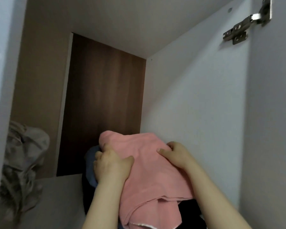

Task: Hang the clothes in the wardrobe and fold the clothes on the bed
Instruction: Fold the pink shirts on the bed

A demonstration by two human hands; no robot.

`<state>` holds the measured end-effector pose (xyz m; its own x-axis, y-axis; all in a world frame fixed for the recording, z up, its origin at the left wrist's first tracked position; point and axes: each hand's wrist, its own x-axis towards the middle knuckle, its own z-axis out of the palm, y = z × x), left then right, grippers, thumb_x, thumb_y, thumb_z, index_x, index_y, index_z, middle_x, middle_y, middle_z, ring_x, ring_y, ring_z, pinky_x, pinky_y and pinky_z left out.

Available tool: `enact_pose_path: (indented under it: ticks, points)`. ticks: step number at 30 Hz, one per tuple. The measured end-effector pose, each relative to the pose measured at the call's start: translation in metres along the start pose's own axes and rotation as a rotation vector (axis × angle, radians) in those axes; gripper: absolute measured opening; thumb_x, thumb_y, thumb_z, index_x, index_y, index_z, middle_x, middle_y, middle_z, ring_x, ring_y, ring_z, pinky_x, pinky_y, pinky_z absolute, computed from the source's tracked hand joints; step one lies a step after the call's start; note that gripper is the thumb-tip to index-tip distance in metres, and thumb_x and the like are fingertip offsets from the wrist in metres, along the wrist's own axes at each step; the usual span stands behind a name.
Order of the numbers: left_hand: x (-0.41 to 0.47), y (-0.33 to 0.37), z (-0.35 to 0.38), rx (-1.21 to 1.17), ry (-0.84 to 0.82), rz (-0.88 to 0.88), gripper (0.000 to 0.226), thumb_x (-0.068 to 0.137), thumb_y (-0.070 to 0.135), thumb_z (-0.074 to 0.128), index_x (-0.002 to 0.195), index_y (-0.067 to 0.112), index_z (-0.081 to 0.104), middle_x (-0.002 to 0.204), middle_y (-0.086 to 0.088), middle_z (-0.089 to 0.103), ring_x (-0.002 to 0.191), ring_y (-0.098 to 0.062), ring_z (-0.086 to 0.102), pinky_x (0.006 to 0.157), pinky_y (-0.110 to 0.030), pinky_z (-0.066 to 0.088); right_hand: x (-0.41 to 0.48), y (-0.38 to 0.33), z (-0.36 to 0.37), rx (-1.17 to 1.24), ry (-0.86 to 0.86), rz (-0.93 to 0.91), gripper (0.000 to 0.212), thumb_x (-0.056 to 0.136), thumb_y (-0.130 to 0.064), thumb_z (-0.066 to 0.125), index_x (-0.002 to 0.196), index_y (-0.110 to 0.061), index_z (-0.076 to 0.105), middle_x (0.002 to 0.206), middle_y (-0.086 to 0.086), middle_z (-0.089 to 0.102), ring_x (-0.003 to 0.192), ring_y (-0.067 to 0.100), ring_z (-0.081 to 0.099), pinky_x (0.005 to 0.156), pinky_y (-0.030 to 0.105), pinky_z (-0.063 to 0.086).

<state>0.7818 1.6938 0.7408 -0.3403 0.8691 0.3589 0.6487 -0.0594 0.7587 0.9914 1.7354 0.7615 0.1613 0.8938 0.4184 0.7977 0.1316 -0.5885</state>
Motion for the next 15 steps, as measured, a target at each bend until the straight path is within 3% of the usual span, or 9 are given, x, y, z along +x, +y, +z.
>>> enact_pose_path:
  ticks: [6,9,12,15]
  points:
    - [-0.002,-0.004,-0.005,-0.026,-0.126,0.023,0.104,0.078,0.053,0.068,0.151,0.008,0.008,0.136,-0.015,0.052,0.12,-0.033,0.052,0.089,-0.031,0.044,-0.026,0.011,0.002,-0.025,0.105,0.013,0.042,0.084,-0.039,0.07,0.111,-0.008,0.065,0.11,0.012,0.068,0.102,0.028,0.062,0.082,0.032,0.048]
    - [-0.001,-0.006,-0.005,-0.11,-0.17,0.102,0.104,0.077,0.046,0.072,0.154,0.023,0.006,0.145,-0.012,0.043,0.125,-0.031,0.048,0.094,-0.03,0.041,-0.028,0.009,0.003,0.038,0.163,-0.05,0.035,0.082,-0.029,0.074,0.109,-0.008,0.068,0.107,0.01,0.07,0.098,0.025,0.064,0.081,0.031,0.048]
    - [0.001,-0.006,0.0,-0.269,-0.148,0.201,0.097,0.075,0.03,0.077,0.152,0.03,0.018,0.148,-0.009,0.037,0.129,-0.027,0.043,0.094,-0.025,0.036,-0.025,0.005,0.003,0.093,0.243,-0.173,0.04,0.08,-0.017,0.074,0.119,-0.01,0.067,0.114,0.006,0.07,0.104,0.021,0.064,0.086,0.025,0.046]
    - [0.003,-0.004,0.0,-0.415,-0.013,0.293,0.089,0.074,0.019,0.078,0.149,0.028,0.031,0.144,-0.006,0.041,0.127,-0.021,0.044,0.089,-0.017,0.03,-0.017,-0.004,0.002,0.182,0.36,-0.282,0.042,0.08,-0.011,0.073,0.122,-0.013,0.066,0.119,0.002,0.069,0.109,0.018,0.063,0.088,0.017,0.04]
